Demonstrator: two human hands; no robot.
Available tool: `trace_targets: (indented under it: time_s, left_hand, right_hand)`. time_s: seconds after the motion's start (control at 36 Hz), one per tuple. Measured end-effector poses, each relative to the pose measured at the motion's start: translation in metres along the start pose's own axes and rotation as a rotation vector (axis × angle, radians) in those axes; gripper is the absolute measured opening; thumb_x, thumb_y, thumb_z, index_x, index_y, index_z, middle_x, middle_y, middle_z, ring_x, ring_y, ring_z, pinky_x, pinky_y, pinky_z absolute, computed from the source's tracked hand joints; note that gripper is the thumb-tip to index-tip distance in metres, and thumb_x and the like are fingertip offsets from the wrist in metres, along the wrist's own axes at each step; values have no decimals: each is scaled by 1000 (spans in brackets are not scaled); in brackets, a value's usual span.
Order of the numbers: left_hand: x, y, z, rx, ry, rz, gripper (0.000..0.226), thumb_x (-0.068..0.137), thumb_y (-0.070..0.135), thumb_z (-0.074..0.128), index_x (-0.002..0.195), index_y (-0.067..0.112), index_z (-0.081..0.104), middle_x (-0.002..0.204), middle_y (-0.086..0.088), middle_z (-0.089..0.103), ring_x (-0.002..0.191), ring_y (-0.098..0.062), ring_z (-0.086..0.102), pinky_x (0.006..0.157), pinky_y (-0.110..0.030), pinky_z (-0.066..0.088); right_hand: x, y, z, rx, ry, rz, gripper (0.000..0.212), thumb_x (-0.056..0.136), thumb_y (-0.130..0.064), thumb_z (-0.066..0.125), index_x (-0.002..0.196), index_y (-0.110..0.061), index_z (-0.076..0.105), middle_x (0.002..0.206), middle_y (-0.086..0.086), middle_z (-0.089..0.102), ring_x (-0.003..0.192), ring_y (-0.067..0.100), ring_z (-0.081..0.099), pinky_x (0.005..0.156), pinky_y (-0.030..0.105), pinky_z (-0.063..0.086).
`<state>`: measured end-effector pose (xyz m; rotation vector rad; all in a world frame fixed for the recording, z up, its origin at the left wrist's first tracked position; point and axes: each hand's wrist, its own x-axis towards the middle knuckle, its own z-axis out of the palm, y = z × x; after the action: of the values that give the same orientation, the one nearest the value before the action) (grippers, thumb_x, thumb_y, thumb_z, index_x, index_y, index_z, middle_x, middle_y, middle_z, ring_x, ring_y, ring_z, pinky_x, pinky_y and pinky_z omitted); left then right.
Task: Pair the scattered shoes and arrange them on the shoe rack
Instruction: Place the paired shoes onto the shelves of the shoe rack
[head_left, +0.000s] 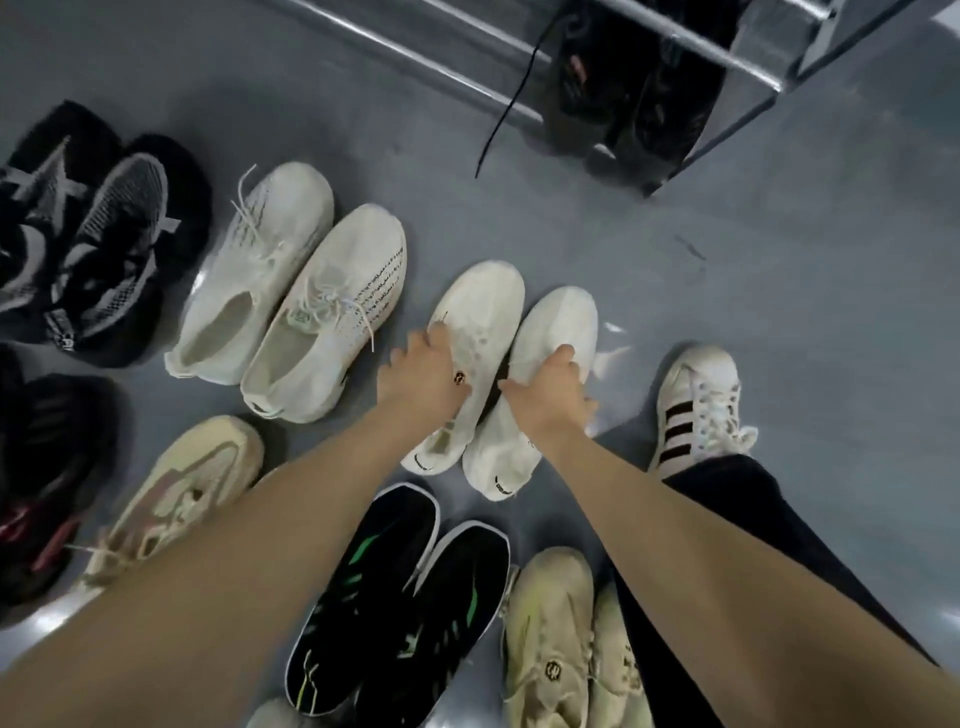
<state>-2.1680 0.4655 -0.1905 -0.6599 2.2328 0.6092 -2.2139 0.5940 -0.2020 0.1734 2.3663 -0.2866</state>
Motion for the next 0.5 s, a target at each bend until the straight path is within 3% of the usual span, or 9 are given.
trace_targets:
  time_s: [0.14, 0.25, 0.33, 0.5]
  left_hand:
    - [11, -3, 16, -76, 96, -11, 61, 89, 10, 54, 139, 14, 20, 128, -17, 35, 104, -39, 53, 74, -41, 43]
    - [6, -7, 8, -30, 148, 2, 53, 89, 1, 55, 132, 11, 28, 119, -17, 41, 92, -38, 58, 66, -39, 42]
    - [-8, -6, -12, 1, 198, 14, 48, 90, 1, 52, 132, 10, 31, 119, -17, 43, 92, -39, 59, 66, -39, 42]
    - [-42, 3, -71, 0, 273, 14, 47, 88, -7, 42, 132, 8, 33, 120, -18, 45, 89, -38, 58, 63, -37, 37]
  right_hand:
    - [5, -6, 12, 108, 61, -34, 46, 85, -21, 62, 120, -10, 34, 119, 7, 52, 112, 29, 51, 92, 43, 31]
    - [0, -6, 0, 126, 104, -93, 24, 89, -4, 44, 112, -10, 39, 103, 7, 58, 99, 31, 55, 92, 38, 31]
    - [-13, -12, -19, 91, 135, -189, 21, 89, -2, 39, 108, -11, 41, 91, 2, 55, 91, 28, 54, 88, 37, 32]
    - [-42, -49, -67, -18, 160, -377, 25, 89, -7, 40, 112, -14, 45, 101, 4, 62, 93, 27, 55, 80, 36, 28]
